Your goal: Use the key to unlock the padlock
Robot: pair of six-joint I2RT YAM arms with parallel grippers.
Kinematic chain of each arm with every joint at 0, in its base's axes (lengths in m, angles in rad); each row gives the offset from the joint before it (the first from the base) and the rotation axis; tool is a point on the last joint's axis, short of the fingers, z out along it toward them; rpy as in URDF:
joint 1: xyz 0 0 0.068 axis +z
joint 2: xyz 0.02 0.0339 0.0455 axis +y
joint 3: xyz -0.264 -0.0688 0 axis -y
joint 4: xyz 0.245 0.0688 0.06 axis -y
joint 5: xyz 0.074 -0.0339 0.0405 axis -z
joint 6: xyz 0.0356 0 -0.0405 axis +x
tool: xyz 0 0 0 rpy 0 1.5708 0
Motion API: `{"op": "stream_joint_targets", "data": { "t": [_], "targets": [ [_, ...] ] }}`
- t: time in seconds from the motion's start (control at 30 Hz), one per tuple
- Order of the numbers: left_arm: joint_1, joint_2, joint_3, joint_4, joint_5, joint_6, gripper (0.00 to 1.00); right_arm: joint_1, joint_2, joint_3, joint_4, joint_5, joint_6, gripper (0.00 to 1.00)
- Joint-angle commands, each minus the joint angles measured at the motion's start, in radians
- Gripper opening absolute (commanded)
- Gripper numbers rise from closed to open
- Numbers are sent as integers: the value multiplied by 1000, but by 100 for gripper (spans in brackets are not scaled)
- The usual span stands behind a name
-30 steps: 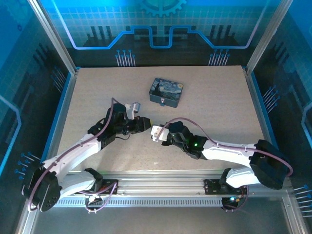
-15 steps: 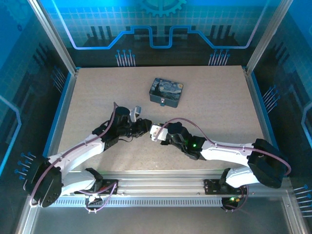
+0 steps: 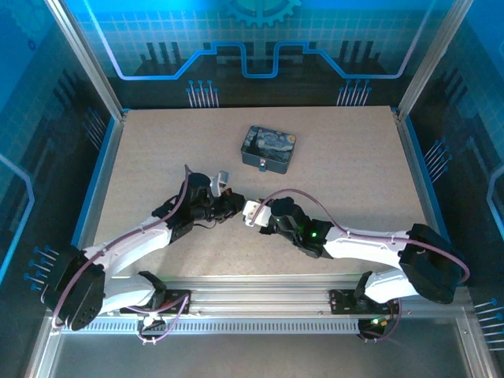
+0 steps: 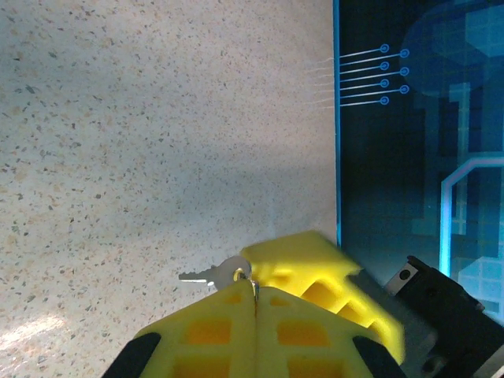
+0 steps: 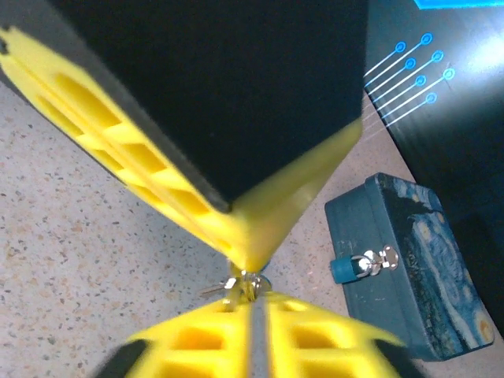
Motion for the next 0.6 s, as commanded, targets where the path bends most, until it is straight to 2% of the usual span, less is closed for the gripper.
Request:
{"op": "stream_joint_targets", "data": {
  "t": [0.0, 0.07, 0.13, 0.2, 0.37, 0.57],
  "targets": [
    [14, -21, -48, 97, 25, 15, 0, -48, -99, -14, 6, -140, 149, 33],
    [29, -33, -95, 196, 31, 20, 0, -140, -175, -38, -19, -297, 301, 42],
    [47, -43, -140, 314, 37, 25, 0, -247, -236, -59, -22, -441, 473, 45],
    [58, -46, -168, 406, 33, 41, 0, -326, -272, -53, -49, -504, 631, 46],
    [66, -23, -198, 594, 17, 82, 0, -374, -273, 33, -195, -588, 841, 43],
    [68, 17, -219, 776, 7, 61, 0, -398, -204, 103, -166, -752, 1041, 38]
  ]
}}
